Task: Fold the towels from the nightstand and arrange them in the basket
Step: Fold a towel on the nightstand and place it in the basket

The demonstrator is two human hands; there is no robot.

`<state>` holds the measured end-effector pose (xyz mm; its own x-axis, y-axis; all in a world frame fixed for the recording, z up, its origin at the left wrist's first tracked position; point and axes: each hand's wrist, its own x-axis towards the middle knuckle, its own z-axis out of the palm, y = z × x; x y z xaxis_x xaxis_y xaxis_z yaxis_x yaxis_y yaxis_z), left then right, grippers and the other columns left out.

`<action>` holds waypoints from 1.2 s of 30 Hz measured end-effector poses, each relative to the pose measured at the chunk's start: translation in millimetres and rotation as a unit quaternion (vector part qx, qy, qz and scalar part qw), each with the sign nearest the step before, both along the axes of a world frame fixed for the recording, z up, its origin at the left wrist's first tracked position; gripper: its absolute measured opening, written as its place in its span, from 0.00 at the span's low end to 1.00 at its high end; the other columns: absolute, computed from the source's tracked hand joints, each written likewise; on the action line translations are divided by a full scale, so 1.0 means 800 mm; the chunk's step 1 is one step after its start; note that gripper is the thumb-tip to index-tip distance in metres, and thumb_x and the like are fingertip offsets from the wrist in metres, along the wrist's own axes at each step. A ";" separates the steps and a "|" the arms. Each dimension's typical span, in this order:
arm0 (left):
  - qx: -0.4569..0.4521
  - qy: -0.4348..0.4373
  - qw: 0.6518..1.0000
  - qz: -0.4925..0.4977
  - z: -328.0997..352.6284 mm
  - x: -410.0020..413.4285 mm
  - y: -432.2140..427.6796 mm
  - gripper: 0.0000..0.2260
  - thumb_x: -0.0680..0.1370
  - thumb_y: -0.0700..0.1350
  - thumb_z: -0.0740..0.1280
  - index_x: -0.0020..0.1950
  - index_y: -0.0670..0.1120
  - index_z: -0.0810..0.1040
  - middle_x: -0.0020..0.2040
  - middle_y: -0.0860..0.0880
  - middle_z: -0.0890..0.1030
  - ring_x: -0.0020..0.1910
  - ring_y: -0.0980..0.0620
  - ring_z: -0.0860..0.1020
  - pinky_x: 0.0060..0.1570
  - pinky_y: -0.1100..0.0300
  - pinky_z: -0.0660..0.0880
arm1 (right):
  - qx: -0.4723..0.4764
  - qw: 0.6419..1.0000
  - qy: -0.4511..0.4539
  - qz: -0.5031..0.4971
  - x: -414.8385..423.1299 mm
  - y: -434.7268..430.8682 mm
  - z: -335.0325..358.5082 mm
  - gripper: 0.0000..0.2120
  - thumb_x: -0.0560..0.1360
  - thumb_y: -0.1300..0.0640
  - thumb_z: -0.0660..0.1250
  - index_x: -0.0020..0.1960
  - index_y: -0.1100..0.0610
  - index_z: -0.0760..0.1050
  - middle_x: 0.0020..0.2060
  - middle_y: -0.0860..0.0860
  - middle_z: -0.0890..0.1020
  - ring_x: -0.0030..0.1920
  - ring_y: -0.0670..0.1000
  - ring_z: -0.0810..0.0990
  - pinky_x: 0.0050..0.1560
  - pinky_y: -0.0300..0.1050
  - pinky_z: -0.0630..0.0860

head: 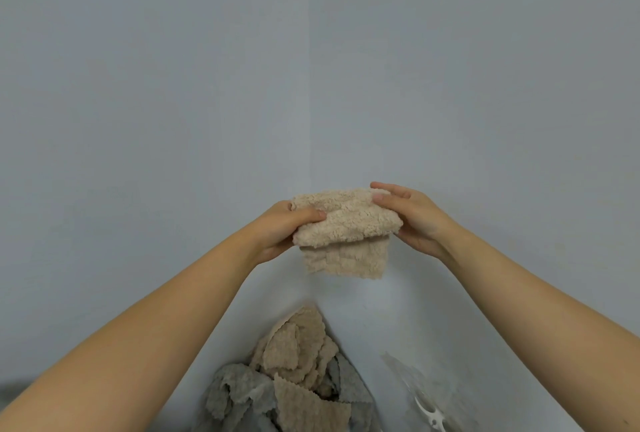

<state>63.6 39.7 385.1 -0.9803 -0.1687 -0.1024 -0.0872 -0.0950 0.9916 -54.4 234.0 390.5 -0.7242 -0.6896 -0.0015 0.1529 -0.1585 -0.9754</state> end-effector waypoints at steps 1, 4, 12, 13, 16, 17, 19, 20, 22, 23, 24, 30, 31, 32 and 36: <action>0.009 0.008 1.000 0.003 0.001 0.000 0.002 0.08 0.77 0.38 0.65 0.56 0.40 0.79 0.52 0.46 0.84 0.51 0.50 0.82 0.50 0.60 0.79 | 0.003 0.999 -0.021 0.035 0.001 0.001 -0.001 0.20 0.72 0.58 0.66 0.63 0.63 0.73 0.57 0.56 0.80 0.53 0.51 0.81 0.51 0.42 0.79; 0.001 0.013 1.000 0.023 0.003 -0.002 0.003 0.08 0.78 0.40 0.65 0.55 0.42 0.78 0.51 0.47 0.83 0.50 0.50 0.82 0.48 0.58 0.78 | 0.037 0.991 -0.041 0.119 0.002 0.005 -0.010 0.29 0.68 0.50 0.73 0.64 0.63 0.73 0.59 0.56 0.80 0.57 0.51 0.80 0.56 0.44 0.77; -0.063 0.000 0.998 0.018 -0.004 0.000 0.008 0.17 0.71 0.54 0.70 0.57 0.50 0.77 0.54 0.50 0.83 0.54 0.50 0.81 0.56 0.51 0.78 | 0.035 0.995 -0.032 0.087 -0.003 0.002 -0.018 0.11 0.80 0.60 0.57 0.60 0.58 0.74 0.54 0.54 0.82 0.51 0.51 0.83 0.50 0.46 0.81; -0.056 -0.003 0.998 -0.012 -0.004 0.001 0.007 0.19 0.69 0.53 0.70 0.58 0.51 0.77 0.55 0.51 0.83 0.56 0.50 0.81 0.56 0.51 0.78 | 0.039 0.995 -0.032 0.086 -0.002 0.002 -0.015 0.11 0.81 0.59 0.56 0.60 0.58 0.74 0.53 0.54 0.83 0.51 0.51 0.83 0.51 0.47 0.81; -0.028 -0.003 0.998 -0.056 -0.005 0.003 0.002 0.20 0.69 0.44 0.71 0.60 0.49 0.75 0.55 0.51 0.83 0.54 0.51 0.81 0.50 0.54 0.80 | 0.051 0.994 -0.045 0.081 -0.002 0.004 -0.013 0.15 0.82 0.55 0.55 0.63 0.60 0.73 0.51 0.55 0.84 0.50 0.52 0.83 0.51 0.49 0.81; -0.030 0.002 0.998 -0.052 -0.006 0.003 0.001 0.19 0.70 0.42 0.71 0.61 0.49 0.75 0.55 0.50 0.82 0.53 0.51 0.82 0.48 0.55 0.81 | 0.050 0.993 -0.053 0.094 -0.002 0.006 -0.012 0.16 0.81 0.52 0.56 0.62 0.60 0.73 0.52 0.55 0.83 0.52 0.53 0.83 0.52 0.49 0.81; -0.045 0.019 0.998 -0.029 -0.007 0.003 -0.001 0.17 0.74 0.39 0.69 0.62 0.48 0.74 0.56 0.49 0.82 0.53 0.51 0.82 0.49 0.54 0.80 | 0.034 0.987 -0.076 0.141 -0.002 0.009 -0.011 0.21 0.75 0.48 0.66 0.62 0.60 0.73 0.57 0.58 0.81 0.57 0.55 0.81 0.54 0.51 0.80; -0.050 0.027 0.998 -0.016 -0.007 0.003 -0.002 0.18 0.74 0.39 0.69 0.63 0.48 0.73 0.57 0.48 0.81 0.54 0.50 0.81 0.50 0.53 0.80 | 0.027 0.983 -0.080 0.166 -0.004 0.011 -0.012 0.25 0.70 0.49 0.73 0.62 0.61 0.74 0.59 0.59 0.80 0.58 0.57 0.80 0.54 0.51 0.80; -0.053 0.040 0.998 0.005 -0.008 0.003 -0.003 0.20 0.73 0.40 0.71 0.64 0.47 0.72 0.59 0.47 0.80 0.55 0.49 0.81 0.54 0.50 0.79 | 0.030 0.978 -0.080 0.189 -0.007 0.013 -0.014 0.26 0.66 0.58 0.77 0.61 0.63 0.74 0.57 0.61 0.81 0.54 0.57 0.82 0.47 0.49 0.82; -0.053 0.043 0.998 0.008 -0.009 0.003 -0.003 0.23 0.71 0.41 0.72 0.64 0.46 0.71 0.60 0.46 0.80 0.56 0.48 0.81 0.55 0.49 0.78 | 0.035 0.979 -0.076 0.184 -0.008 0.014 -0.016 0.21 0.69 0.63 0.73 0.60 0.64 0.73 0.54 0.61 0.82 0.51 0.57 0.83 0.43 0.48 0.82; -0.051 0.046 0.998 0.005 -0.009 0.004 -0.004 0.25 0.69 0.41 0.73 0.65 0.45 0.71 0.60 0.45 0.80 0.56 0.47 0.81 0.56 0.48 0.78 | 0.037 0.981 -0.075 0.173 -0.010 0.014 -0.017 0.18 0.71 0.67 0.69 0.60 0.65 0.73 0.52 0.61 0.83 0.48 0.57 0.84 0.40 0.47 0.82; 0.014 0.059 0.998 -0.013 -0.016 0.003 -0.016 0.22 0.71 0.29 0.67 0.64 0.42 0.73 0.57 0.44 0.82 0.54 0.46 0.82 0.50 0.55 0.80 | 0.007 0.987 -0.073 0.143 -0.020 0.011 -0.024 0.39 0.48 0.59 0.86 0.56 0.68 0.76 0.50 0.62 0.83 0.46 0.55 0.85 0.43 0.45 0.82; 0.024 0.059 0.998 -0.015 -0.017 0.002 -0.017 0.21 0.72 0.29 0.66 0.63 0.42 0.74 0.56 0.44 0.82 0.53 0.47 0.82 0.49 0.55 0.81 | 0.004 0.988 -0.071 0.138 -0.021 0.010 -0.025 0.40 0.47 0.58 0.86 0.56 0.68 0.77 0.51 0.61 0.83 0.46 0.55 0.85 0.44 0.45 0.82; 0.034 0.058 0.998 -0.013 -0.017 0.002 -0.017 0.18 0.73 0.28 0.65 0.61 0.41 0.75 0.54 0.45 0.83 0.50 0.48 0.83 0.46 0.57 0.81 | -0.001 0.989 -0.070 0.133 -0.022 0.009 -0.026 0.40 0.47 0.57 0.86 0.56 0.68 0.77 0.51 0.61 0.83 0.47 0.55 0.85 0.46 0.44 0.82; 0.072 0.061 0.995 0.020 -0.014 0.000 -0.015 0.13 0.75 0.27 0.62 0.52 0.42 0.78 0.41 0.48 0.85 0.33 0.56 0.81 0.32 0.68 0.77 | -0.044 0.988 -0.083 0.123 -0.022 0.006 -0.028 0.43 0.48 0.59 0.86 0.60 0.66 0.75 0.56 0.61 0.81 0.50 0.55 0.83 0.53 0.44 0.78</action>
